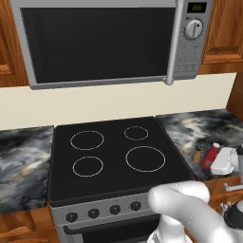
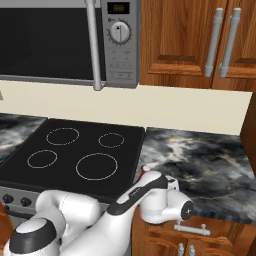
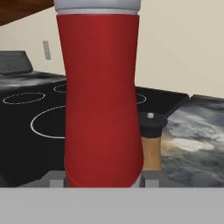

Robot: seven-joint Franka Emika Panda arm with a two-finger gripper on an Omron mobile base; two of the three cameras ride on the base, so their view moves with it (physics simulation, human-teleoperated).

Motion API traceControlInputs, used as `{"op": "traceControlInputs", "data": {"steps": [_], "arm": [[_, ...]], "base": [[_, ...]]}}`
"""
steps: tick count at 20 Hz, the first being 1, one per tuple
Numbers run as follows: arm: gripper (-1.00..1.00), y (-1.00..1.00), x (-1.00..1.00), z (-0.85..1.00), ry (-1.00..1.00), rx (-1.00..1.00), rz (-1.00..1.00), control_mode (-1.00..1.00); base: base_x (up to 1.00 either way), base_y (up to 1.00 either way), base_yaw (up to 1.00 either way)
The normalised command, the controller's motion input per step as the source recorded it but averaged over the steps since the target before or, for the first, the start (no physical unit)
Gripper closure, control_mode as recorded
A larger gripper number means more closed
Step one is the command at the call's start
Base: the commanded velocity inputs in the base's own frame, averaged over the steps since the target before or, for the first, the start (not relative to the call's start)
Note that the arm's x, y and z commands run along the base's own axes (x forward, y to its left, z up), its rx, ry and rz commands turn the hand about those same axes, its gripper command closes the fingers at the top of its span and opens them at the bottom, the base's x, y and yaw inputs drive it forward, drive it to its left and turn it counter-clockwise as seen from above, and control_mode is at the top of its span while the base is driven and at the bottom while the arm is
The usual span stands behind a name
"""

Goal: Take 2 condiments from the cabinet and move them on the counter near the stove.Make sure the condiments are lined up with each other, next to each other.

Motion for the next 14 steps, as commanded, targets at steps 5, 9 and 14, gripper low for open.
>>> {"op": "traceControlInputs", "data": {"steps": [5, 9, 14], "arm": [[1.0, -0.13, 0.19, -0.22, 0.0, 0.0, 0.01, -1.0], [1.0, -0.1, 0.2, -0.17, 0.0, 0.0, 0.0, -1.0], [1.0, -0.1, 0.22, -0.14, 0.0, 0.0, 0.0, -1.0]], "base": [[0.0, 0.0, 0.0], [0.0, 0.0, 0.0], [0.0, 0.0, 0.0]]}}
